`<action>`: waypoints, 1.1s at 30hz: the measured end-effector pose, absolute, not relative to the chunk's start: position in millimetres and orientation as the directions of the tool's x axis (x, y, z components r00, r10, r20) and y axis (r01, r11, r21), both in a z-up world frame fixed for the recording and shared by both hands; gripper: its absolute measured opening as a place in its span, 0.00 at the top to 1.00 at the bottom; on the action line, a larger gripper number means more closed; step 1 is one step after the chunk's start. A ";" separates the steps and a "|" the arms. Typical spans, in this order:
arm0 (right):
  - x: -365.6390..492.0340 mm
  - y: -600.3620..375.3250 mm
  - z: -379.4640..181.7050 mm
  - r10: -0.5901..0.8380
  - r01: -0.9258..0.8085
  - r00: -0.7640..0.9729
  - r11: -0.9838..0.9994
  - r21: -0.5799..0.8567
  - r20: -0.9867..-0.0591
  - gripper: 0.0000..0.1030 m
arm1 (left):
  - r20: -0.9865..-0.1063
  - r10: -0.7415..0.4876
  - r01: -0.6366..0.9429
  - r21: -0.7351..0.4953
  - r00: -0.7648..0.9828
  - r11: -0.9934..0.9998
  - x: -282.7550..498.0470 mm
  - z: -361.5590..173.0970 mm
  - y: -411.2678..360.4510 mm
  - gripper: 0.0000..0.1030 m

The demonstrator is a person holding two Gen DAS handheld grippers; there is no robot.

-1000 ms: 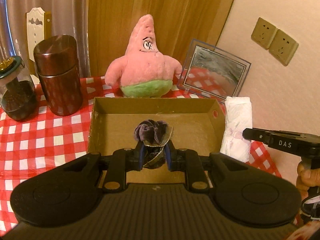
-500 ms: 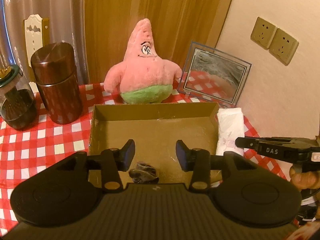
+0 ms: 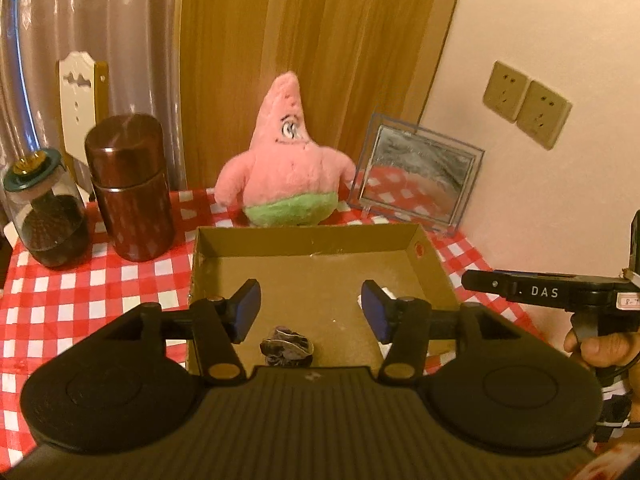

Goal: Organize soft objects
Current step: 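Lower the white pad into the box and open the right gripper, then move both grippers back from the box toward the pile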

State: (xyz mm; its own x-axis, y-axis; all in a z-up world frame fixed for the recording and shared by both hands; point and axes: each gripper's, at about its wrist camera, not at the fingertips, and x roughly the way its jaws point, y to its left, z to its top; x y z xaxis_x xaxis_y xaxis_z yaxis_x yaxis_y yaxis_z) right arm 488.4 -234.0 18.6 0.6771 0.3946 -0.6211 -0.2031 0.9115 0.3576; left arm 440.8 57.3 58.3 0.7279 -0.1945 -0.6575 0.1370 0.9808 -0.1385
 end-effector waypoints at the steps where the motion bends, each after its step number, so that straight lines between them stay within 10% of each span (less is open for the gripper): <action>1: 480.3 -235.5 22.2 0.395 -0.204 0.680 0.911 0.358 -0.618 0.44 | -0.650 -0.192 0.136 -0.137 0.735 0.981 433.6 61.7 57.1 0.49; 33: 211.3 -247.9 45.1 0.418 -0.258 0.706 0.903 0.342 -0.571 0.44 | -0.552 -0.057 -0.059 -0.190 0.832 0.980 169.2 86.3 68.3 0.27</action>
State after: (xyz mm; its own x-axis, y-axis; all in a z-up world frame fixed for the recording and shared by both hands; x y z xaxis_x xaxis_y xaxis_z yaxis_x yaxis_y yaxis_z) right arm 211.3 -247.8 45.1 0.7063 0.4181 -0.5712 -0.2578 0.9034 0.3425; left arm 169.2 68.3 86.3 0.8317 -0.0569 -0.5524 -0.0591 0.9800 -0.1899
